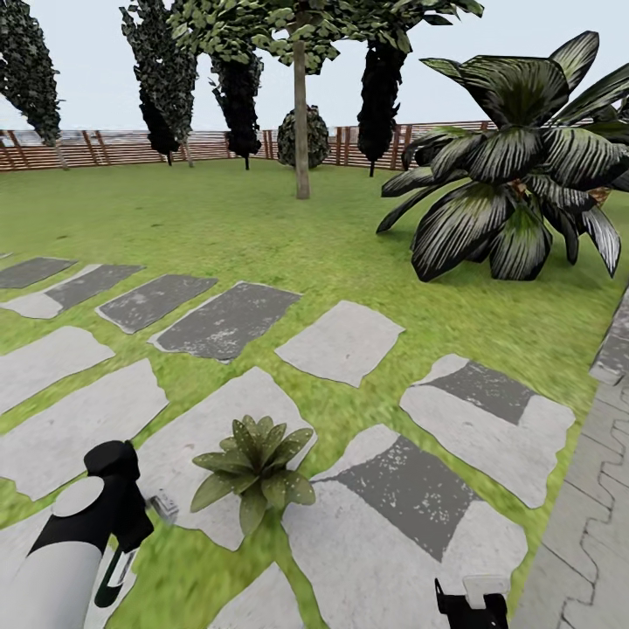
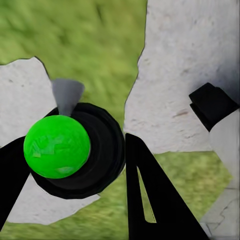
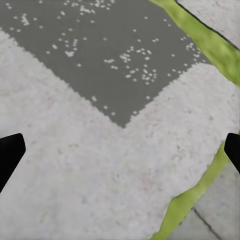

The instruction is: Pick up the pesticide atomizer in the garden and spray insectifuge to fully cover both potted plants in the garden.

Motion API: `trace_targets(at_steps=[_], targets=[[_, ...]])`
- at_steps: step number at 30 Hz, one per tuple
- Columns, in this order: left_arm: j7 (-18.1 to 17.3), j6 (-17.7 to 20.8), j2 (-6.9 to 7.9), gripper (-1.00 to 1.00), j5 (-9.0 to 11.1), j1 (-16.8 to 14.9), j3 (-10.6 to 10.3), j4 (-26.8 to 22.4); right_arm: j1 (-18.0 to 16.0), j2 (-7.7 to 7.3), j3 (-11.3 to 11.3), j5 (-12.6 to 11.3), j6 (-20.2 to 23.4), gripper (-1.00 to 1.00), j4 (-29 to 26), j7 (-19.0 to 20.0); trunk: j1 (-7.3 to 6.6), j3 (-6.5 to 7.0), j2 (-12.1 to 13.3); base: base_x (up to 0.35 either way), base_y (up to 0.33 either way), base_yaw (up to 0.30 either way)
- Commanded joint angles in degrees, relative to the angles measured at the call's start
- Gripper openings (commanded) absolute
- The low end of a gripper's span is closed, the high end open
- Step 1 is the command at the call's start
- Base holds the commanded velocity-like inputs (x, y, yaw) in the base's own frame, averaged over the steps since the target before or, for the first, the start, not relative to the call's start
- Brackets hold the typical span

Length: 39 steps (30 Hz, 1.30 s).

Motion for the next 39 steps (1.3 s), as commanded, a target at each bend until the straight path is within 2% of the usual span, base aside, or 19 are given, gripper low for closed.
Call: trace_targets(at_steps=[1, 12, 20, 27, 33, 39], targets=[[-0.45, 0.59, 0.03, -1.00, -0.33, 0.03, 0.11, -0.05, -0.05, -0.01, -0.22, 0.61, -0.17, 1.00, 0.10, -0.39, -0.01, -0.05, -0.02, 0.000, 0.000, 0.000], [-0.45, 0.62, -0.13, -1.00, -0.05, 0.21, 0.30, 0.02, -0.05, 0.06, -0.20, 0.61, -0.17, 1.00, 0.10, -0.39, -0.01, -0.05, -0.02, 0.232, -0.084, 0.002], [-0.45, -0.13, 0.25, -1.00, -0.24, 0.55, -0.01, 0.86, -0.05, -0.02, -0.23, 0.61, -0.17, 1.00, 0.10, -0.51, -0.01, -0.05, -0.02, 0.299, -0.002, 0.206], [-0.45, -0.12, -0.05, -1.00, -0.21, 0.82, 0.19, 5.25, -0.05, -0.02, -0.23, 0.61, -0.17, 1.00, 0.10, -0.50, -0.01, -0.05, -0.02, 0.028, 0.000, 0.023], [-0.45, -0.11, -1.43, -1.00, -0.34, 0.88, 0.20, 5.89, -0.05, -0.02, -0.23, 0.61, -0.17, 1.00, 0.10, -0.56, -0.01, -0.05, -0.02, 0.001, 0.000, 0.179], [1.34, -0.08, -1.51, -1.00, -0.49, 1.30, 0.17, 5.99, -0.05, -0.02, -0.23, 0.61, -0.17, 1.00, 0.10, -0.52, -0.01, -0.05, -0.02, -0.001, 0.000, 0.202]])
